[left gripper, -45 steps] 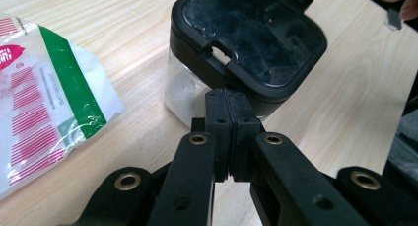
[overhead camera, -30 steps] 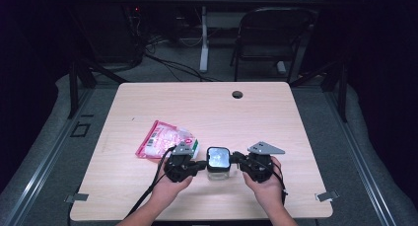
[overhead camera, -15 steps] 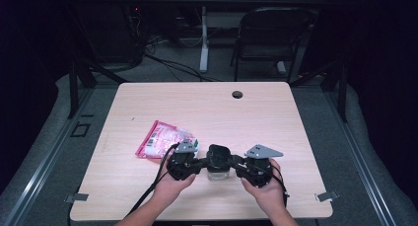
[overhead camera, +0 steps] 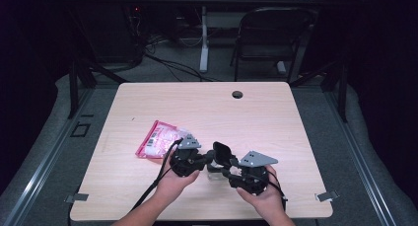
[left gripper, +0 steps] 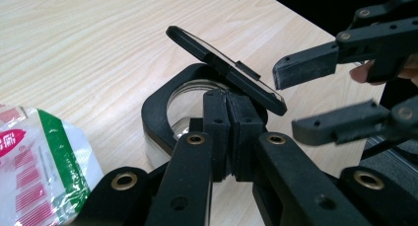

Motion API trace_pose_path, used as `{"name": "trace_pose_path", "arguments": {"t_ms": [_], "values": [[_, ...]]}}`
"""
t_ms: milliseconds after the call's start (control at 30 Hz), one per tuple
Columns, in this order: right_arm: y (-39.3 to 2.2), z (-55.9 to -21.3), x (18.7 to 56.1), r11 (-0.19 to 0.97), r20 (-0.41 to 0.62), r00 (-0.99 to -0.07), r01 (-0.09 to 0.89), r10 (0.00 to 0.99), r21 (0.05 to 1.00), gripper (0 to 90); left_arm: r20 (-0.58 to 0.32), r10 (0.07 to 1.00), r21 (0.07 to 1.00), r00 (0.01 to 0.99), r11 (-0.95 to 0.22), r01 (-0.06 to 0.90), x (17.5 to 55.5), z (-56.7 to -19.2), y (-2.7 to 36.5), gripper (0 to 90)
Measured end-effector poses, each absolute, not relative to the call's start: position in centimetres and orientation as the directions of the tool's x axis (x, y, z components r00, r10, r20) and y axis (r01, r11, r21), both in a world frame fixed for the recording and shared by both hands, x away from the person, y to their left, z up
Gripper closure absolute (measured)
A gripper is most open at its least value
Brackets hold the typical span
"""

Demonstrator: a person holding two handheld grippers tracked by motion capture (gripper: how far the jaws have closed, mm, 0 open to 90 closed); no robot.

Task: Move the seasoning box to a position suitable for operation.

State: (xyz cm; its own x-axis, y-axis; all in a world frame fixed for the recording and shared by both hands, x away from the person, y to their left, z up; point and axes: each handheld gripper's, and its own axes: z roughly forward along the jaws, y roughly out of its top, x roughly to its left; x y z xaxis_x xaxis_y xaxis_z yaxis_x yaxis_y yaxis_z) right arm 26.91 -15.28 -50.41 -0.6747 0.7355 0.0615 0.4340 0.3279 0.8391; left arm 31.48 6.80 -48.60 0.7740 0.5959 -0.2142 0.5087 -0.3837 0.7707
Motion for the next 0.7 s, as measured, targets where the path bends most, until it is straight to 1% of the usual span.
{"name": "trace_pose_path", "arguments": {"t_ms": [67, 167, 267, 333, 400, 500, 700], "values": [[-15.1, -50.5, 26.9, 0.334, 0.051, -0.675, 0.427, 0.736, 0.840, 50.9, -0.215, 0.595, 0.773, 0.774, -0.381, 0.507, 31.5, -48.6, 6.7, 87.4], [-14.6, -50.6, 26.8, 0.365, -0.010, -0.666, 0.396, 0.746, 0.842, 46.3, -0.207, 0.594, 0.776, 0.778, -0.384, 0.500, 31.5, -48.3, 6.5, 87.3], [-14.3, -50.7, 26.9, 0.373, -0.037, -0.656, 0.382, 0.754, 0.846, 45.8, -0.207, 0.588, 0.780, 0.782, -0.383, 0.494, 31.5, -48.2, 6.4, 87.1], [-14.1, -50.9, 27.1, 0.366, -0.047, -0.641, 0.375, 0.766, 0.851, 46.5, -0.202, 0.588, 0.781, 0.783, -0.386, 0.491, 31.5, -48.2, 6.3, 87.1], [-14.1, -51.0, 27.3, 0.356, -0.052, -0.621, 0.377, 0.782, 0.855, 51.9, -0.203, 0.591, 0.778, 0.781, -0.387, 0.495, 31.5, -48.4, 6.2, 86.6], [-14.3, -51.0, 27.4, 0.341, -0.035, -0.618, 0.385, 0.785, 0.858, 52.9, -0.199, 0.595, 0.772, 0.779, -0.395, 0.498, 31.6, -48.8, 6.2, 86.2], [-14.4, -50.9, 27.2, 0.336, -0.036, -0.620, 0.374, 0.784, 0.864, 56.4, -0.196, 0.607, 0.757, 0.770, -0.405, 0.512, 31.8, -49.9, 6.1, 85.5]]}}
